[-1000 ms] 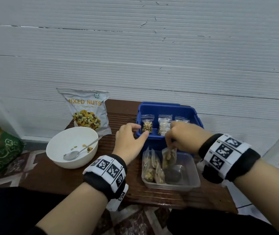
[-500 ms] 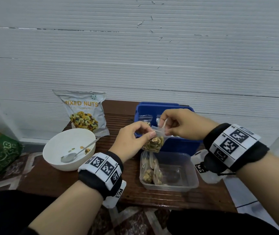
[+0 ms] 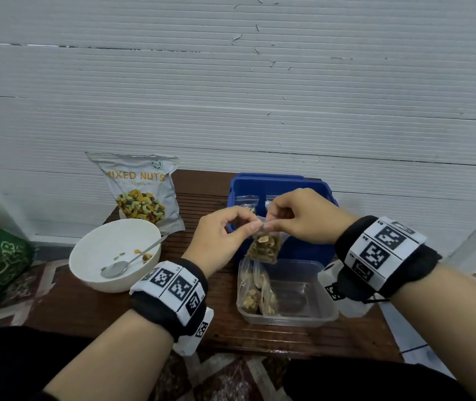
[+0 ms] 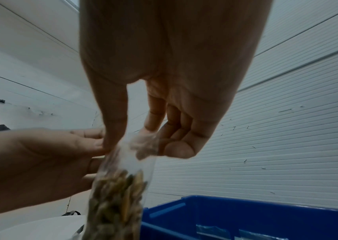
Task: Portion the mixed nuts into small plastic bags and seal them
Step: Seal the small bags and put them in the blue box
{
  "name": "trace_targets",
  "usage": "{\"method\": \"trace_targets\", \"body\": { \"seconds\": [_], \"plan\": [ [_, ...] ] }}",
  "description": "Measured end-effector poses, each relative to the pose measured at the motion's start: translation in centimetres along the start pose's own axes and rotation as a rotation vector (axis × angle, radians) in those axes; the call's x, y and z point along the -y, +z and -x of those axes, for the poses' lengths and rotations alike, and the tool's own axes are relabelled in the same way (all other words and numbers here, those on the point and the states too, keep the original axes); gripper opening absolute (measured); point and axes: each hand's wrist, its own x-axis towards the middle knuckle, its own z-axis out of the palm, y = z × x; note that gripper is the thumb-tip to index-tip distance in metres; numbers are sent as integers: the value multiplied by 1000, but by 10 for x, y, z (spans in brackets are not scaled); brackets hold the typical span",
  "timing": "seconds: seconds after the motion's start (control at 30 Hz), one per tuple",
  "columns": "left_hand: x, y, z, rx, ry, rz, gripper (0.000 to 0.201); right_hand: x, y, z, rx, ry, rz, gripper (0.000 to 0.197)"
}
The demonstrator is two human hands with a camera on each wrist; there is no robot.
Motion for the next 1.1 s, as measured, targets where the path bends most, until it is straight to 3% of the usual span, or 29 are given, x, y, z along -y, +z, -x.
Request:
{"method": "trace_targets", "body": {
  "seconds": [0.1,0.33,0.5,0.63,0.87,0.97,1.1],
  "plan": [
    [3,-2,0,-15,-5,-8,5,-1,0,-1,-6,-8,10,5],
    [5,-7,-2,-58,1,2,6,2,-11,-8,87,-3,25,18],
    [22,-15,-11,-108,-107,105,12,5,-39,-38,56,57,126,12],
    [44,-21,-24,-158,-225,24,6,3,-52,-77,84,96,252,13],
    [81,-13,-44,-85,-394,8,34,-26,-19,-145,322,202,481,5],
    [88,-10,-48,-92,-414,92,33,-42,0,-169,425,189,473,5],
    [97,-8,-51,-88,-432,191,32,-51,20,-190,465,169,532,19]
  ]
}}
